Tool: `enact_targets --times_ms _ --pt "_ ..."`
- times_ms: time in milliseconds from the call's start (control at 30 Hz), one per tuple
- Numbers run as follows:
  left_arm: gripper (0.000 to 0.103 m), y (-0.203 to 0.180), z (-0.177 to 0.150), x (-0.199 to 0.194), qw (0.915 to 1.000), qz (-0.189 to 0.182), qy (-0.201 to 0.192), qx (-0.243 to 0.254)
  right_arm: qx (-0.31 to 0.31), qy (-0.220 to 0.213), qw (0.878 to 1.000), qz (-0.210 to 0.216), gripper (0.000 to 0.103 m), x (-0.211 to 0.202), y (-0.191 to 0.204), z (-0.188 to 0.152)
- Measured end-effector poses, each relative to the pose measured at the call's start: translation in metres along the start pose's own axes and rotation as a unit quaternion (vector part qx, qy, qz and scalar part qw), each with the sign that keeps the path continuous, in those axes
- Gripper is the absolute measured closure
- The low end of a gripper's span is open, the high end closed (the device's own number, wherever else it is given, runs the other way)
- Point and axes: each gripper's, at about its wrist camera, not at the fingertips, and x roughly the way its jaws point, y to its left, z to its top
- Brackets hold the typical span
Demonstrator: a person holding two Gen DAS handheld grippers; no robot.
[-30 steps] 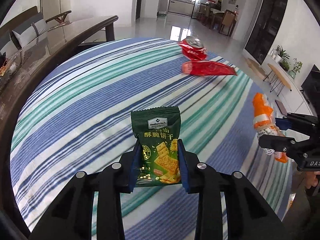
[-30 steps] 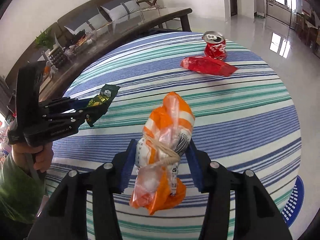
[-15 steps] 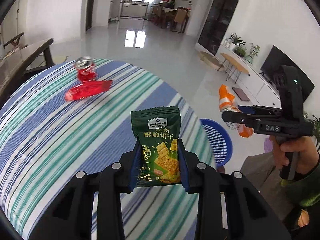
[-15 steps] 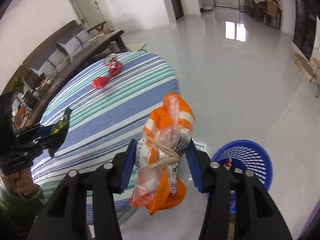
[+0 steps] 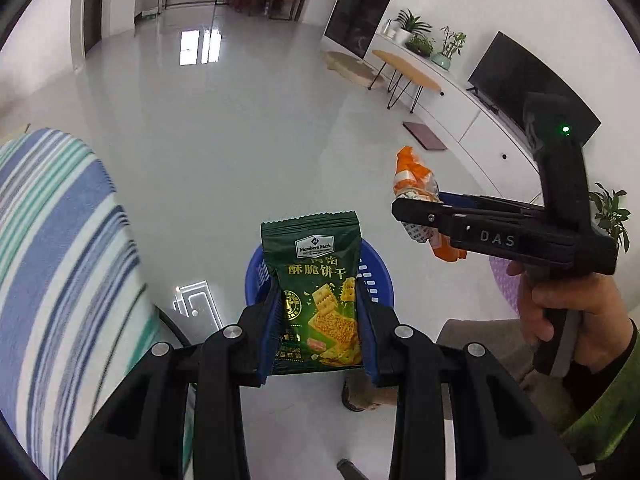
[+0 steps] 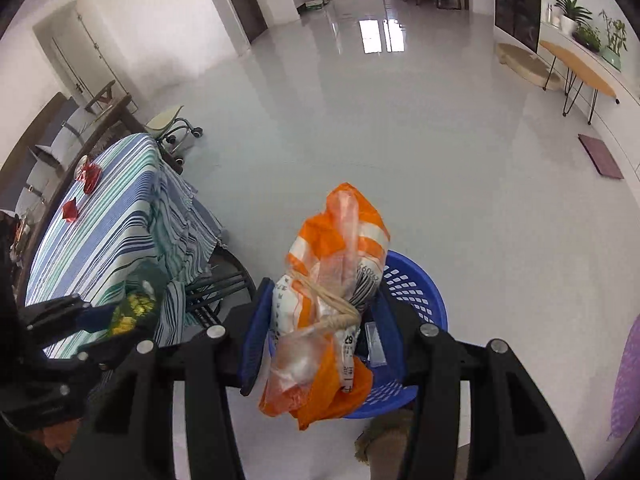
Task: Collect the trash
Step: 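Carry the cracker packet and orange-white bag to the wastebasket and open both tools, then move both tools back over the table toward the red wrapper and soda can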
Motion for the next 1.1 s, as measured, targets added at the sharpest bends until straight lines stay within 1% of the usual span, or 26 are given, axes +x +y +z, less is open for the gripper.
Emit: enact_targets --times_ms 100,167,200,233,267,300,367,433,500,533,567,600,667,733,800,833,900,933,1033,1100 --pt "0.069 -0.005 0.005 0.04 0.9998 -0.001 0.017 -0.006 0.016 -0.003 1.0 0.004 0.055 0.006 -0.016 -0.001" --pt "0.068 -0.009 0.009 0.066 0.9997 -0.006 0.023 -0.011 0.031 -0.002 0.999 0.007 0.052 0.012 -0.028 0.001" --pt "0.066 -0.011 0.01 0.077 0.9996 -0.01 0.025 -0.013 0.039 -0.001 0.999 0.008 0.048 0.015 -0.033 0.001" --pt "0.061 -0.01 0.01 0.087 0.9995 -0.009 0.028 -0.015 0.049 -0.001 0.999 0.01 0.037 0.017 -0.037 0.002" --pt "0.045 -0.01 0.011 0.097 0.9992 0.0 0.034 -0.018 0.061 -0.005 0.998 0.012 0.035 0.017 -0.041 0.002" --pt "0.036 -0.008 0.008 0.1 0.9991 0.009 0.036 -0.022 0.07 -0.008 0.997 0.016 0.035 0.015 -0.044 0.003" --pt "0.034 -0.006 0.007 0.1 0.9988 0.02 0.036 -0.029 0.075 -0.019 0.997 0.025 0.034 0.009 -0.042 0.004" --pt "0.028 -0.002 0.004 0.087 0.9989 0.021 0.026 -0.033 0.076 -0.023 0.997 0.024 0.033 0.007 -0.042 0.004" --pt "0.022 -0.003 0.0 0.062 0.9991 0.031 0.006 -0.027 0.081 -0.027 0.996 0.022 0.028 0.007 -0.039 0.002" --pt "0.021 -0.003 -0.002 0.045 0.9992 0.032 -0.006 -0.024 0.081 -0.03 0.996 0.022 0.025 0.006 -0.036 0.002" --pt "0.018 -0.002 -0.006 0.025 0.9991 0.03 -0.021 -0.02 0.078 -0.034 0.996 0.021 0.023 0.005 -0.032 0.001" --pt "0.013 -0.002 -0.01 0.007 0.9988 0.032 -0.033 -0.015 0.071 -0.038 0.997 0.017 0.021 0.004 -0.027 0.0" --pt "0.008 -0.001 -0.021 -0.028 0.9973 0.047 -0.057 -0.004 0.049 -0.047 0.998 0.007 0.017 0.001 -0.013 -0.002" --pt "0.006 0.005 -0.037 -0.059 0.9952 0.067 -0.07 0.008 0.022 -0.058 0.998 -0.004 0.016 -0.002 0.005 -0.005" --pt "0.006 0.021 -0.058 -0.082 0.9919 0.102 -0.075 0.012 -0.013 -0.07 0.997 -0.011 0.015 -0.004 0.027 -0.009" --pt "0.006 0.034 -0.07 -0.093 0.989 0.128 -0.073 0.008 -0.033 -0.077 0.996 -0.014 0.015 -0.005 0.039 -0.012" --pt "0.006 0.06 -0.09 -0.112 0.9831 0.168 -0.071 -0.004 -0.068 -0.086 0.994 -0.016 0.015 -0.005 0.066 -0.019" --pt "0.006 0.077 -0.1 -0.121 0.9802 0.185 -0.069 -0.017 -0.076 -0.085 0.993 -0.009 0.015 -0.004 0.08 -0.022" --pt "0.006 0.13 -0.122 -0.148 0.9732 0.21 -0.063 -0.07 -0.085 -0.077 0.992 0.043 0.015 -0.002 0.124 -0.029" --pt "0.006 0.162 -0.134 -0.164 0.9644 0.235 -0.064 -0.103 -0.11 -0.077 0.988 0.08 0.015 -0.003 0.166 -0.035"
